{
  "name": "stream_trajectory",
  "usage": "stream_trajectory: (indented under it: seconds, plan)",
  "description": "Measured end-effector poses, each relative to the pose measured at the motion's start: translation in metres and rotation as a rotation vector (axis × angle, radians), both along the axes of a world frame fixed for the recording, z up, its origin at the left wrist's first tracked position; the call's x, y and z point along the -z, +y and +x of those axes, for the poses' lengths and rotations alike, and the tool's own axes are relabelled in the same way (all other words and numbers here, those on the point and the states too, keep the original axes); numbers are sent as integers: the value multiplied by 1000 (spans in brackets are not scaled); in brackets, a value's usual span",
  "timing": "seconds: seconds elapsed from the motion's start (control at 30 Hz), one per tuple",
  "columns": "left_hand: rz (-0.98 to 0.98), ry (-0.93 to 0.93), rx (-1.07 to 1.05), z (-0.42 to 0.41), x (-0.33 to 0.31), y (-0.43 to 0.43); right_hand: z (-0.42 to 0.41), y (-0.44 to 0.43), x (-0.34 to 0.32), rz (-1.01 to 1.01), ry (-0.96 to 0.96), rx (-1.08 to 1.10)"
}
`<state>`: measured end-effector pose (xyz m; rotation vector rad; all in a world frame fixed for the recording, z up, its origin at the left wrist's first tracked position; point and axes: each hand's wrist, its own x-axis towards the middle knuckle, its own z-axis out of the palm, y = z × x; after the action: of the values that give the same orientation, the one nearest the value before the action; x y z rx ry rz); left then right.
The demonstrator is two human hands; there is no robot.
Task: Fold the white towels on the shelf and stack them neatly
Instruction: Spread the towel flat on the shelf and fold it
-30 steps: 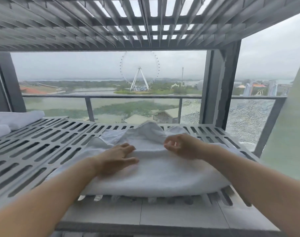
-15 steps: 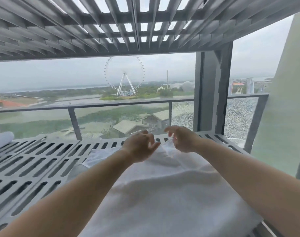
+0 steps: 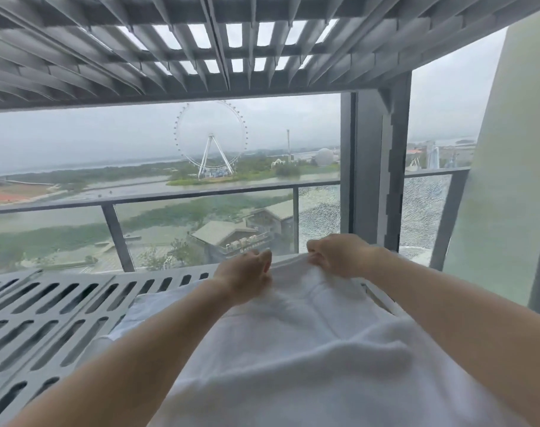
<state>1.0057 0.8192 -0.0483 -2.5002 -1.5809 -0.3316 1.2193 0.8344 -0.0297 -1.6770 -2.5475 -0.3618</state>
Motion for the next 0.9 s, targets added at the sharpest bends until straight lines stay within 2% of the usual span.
stream_trajectory:
  seconds: [0.13,0.27,0.37,0.53,0.7,0.83,0.9]
  plan:
    - [155,26,-33,4,-4,12,7,5,-25,196,35,-42]
    - [168,226,-151,14,4,26,-8,20,-21,322,-15,-54]
    - [109,283,-170,22,19,30,-22,34,-5,270,-9,-97]
    - [146,242,-212,12,33,39,-13,56,14,135,135,-201]
    - [158,387,-159,-6,31,47,2,69,41,-11,233,-183]
    - [93,508,-184,-10,25,58,-6,70,46,3,268,-238]
    - [23,421,-193,-4,19,64,-11,70,44,50,313,-279]
